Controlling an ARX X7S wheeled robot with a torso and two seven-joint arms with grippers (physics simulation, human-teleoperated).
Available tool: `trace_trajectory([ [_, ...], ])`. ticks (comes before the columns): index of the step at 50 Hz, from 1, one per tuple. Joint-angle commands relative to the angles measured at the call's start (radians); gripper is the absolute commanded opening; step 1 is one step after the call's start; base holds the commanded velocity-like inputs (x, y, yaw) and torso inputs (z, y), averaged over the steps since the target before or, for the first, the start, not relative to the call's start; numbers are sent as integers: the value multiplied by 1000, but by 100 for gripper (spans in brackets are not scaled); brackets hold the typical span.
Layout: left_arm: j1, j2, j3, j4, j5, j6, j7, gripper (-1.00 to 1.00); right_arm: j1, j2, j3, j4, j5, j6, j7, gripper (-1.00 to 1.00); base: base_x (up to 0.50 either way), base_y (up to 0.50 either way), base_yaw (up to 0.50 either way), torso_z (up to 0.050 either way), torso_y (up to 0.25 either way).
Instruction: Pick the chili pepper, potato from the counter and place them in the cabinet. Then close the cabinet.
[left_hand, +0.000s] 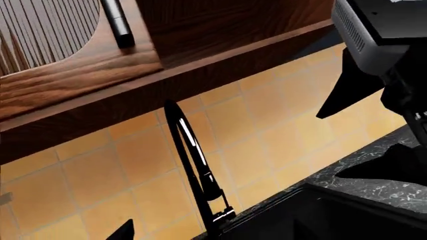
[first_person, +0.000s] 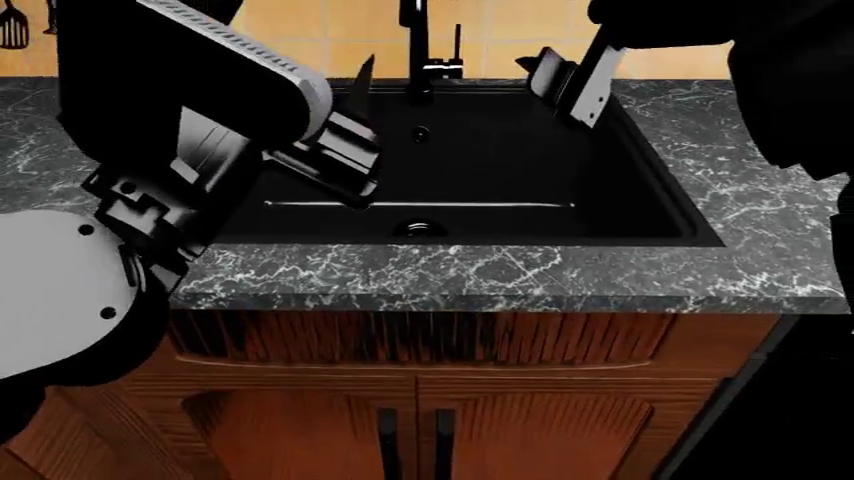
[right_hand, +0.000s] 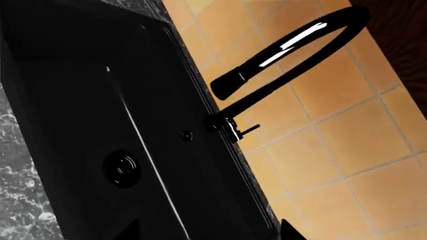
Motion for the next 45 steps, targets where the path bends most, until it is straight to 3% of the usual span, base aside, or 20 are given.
trace_trajectory([
  [1, 51, -16, 24, -58, -32, 9, 80, 100, -28, -31, 6, 37, -27, -42, 75, 100, 0, 0, 0, 0, 0],
  [5, 55, -13, 6, -75, -56, 31, 79, 100, -58, -24, 15, 19, -28, -47, 96, 100, 1, -55, 0, 0, 0],
  [30, 29, -35, -86, -49, -66, 114, 2, 100, -158, 19, 42, -74, -27, -30, 159, 100, 59, -488, 0, 0, 0],
  [40, 2, -41, -138, -67, -113, 150, -4, 100, -231, 106, 94, -241, 12, -26, 148, 100, 150, -108, 0, 0, 0],
  [45, -4, -44, -136, -57, -112, 138, -7, 100, -255, 171, 90, -395, 18, 72, 131, 100, 0, 0, 0, 0, 0],
])
